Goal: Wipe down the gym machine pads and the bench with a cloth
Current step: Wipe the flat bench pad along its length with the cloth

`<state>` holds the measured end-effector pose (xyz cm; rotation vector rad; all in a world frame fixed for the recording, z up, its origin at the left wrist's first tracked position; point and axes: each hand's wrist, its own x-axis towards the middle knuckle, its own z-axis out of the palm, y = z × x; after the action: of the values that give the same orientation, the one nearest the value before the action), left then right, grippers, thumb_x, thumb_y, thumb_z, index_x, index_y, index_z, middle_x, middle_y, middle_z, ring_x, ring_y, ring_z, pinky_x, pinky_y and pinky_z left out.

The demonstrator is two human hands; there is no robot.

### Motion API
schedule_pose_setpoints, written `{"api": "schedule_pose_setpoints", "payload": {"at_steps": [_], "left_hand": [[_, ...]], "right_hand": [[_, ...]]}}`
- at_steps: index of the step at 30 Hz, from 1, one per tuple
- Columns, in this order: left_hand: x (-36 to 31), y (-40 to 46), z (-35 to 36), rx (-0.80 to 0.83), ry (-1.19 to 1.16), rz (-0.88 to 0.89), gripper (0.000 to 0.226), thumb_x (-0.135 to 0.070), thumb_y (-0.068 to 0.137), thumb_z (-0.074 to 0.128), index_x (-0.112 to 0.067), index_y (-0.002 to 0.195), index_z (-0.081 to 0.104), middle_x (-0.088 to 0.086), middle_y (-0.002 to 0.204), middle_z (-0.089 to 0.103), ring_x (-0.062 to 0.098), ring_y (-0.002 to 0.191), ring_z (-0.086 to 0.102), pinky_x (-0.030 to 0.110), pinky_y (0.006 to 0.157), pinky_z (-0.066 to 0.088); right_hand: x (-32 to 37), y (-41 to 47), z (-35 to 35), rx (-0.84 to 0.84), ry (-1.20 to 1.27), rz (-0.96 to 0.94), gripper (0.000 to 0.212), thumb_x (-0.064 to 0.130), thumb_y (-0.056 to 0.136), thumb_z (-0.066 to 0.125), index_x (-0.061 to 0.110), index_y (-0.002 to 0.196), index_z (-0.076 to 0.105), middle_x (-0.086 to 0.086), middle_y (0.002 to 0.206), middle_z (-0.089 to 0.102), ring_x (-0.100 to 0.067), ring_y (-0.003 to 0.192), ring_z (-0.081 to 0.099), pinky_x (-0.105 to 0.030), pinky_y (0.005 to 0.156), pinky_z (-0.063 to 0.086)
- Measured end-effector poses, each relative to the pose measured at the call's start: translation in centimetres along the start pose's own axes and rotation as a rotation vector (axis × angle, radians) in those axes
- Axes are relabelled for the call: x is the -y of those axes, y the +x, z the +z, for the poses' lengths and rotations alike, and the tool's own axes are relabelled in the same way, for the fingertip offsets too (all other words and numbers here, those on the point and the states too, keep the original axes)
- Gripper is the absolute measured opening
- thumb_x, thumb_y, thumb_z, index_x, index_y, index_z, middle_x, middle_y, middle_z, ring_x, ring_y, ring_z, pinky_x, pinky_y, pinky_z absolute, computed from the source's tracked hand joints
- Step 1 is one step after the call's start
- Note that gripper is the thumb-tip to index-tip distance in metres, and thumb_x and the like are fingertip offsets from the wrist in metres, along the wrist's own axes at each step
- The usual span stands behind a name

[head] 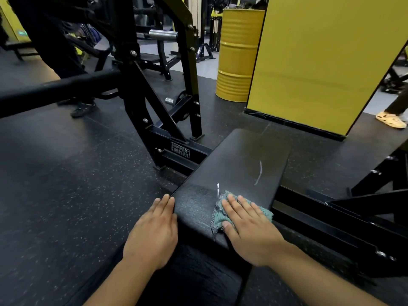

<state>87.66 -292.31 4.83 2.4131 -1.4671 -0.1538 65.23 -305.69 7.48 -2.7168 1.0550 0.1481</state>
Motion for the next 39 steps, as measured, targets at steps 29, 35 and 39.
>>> {"api": "schedule_pose_setpoints", "payload": {"at_steps": [29, 35, 39], "left_hand": [[-1.7, 2.2, 0.6, -0.007, -0.01, -0.039, 0.057, -0.042, 0.11, 0.017, -0.028, 0.165, 0.011, -0.013, 0.172, 0.008, 0.005, 0.158, 0.006, 0.028, 0.127, 0.014], [-1.4, 2.3, 0.5, 0.008, 0.016, -0.029, 0.057, -0.042, 0.11, 0.017, -0.027, 0.165, 0.013, -0.012, 0.172, 0.009, 0.007, 0.158, 0.009, 0.03, 0.127, 0.019], [-1.3, 2.1, 0.4, 0.022, 0.01, -0.036, 0.058, -0.045, 0.109, 0.013, -0.029, 0.165, 0.008, -0.014, 0.172, 0.005, 0.006, 0.158, 0.006, 0.031, 0.127, 0.02]], "right_hand": [[3.7, 8.2, 0.1, -0.07, 0.024, -0.064, 0.067, 0.052, 0.107, 0.014, 0.024, 0.166, -0.004, 0.007, 0.173, -0.011, -0.011, 0.158, -0.015, -0.038, 0.128, -0.009], [3.5, 10.0, -0.1, -0.081, 0.041, -0.137, 0.065, 0.052, 0.108, 0.016, 0.027, 0.166, 0.001, 0.009, 0.173, -0.005, -0.009, 0.158, -0.01, -0.036, 0.129, -0.006], [-0.6, 5.9, -0.1, -0.079, 0.043, -0.094, 0.065, 0.056, 0.108, 0.014, 0.03, 0.165, -0.003, 0.013, 0.172, -0.009, -0.005, 0.157, -0.014, -0.032, 0.127, -0.009]]}}
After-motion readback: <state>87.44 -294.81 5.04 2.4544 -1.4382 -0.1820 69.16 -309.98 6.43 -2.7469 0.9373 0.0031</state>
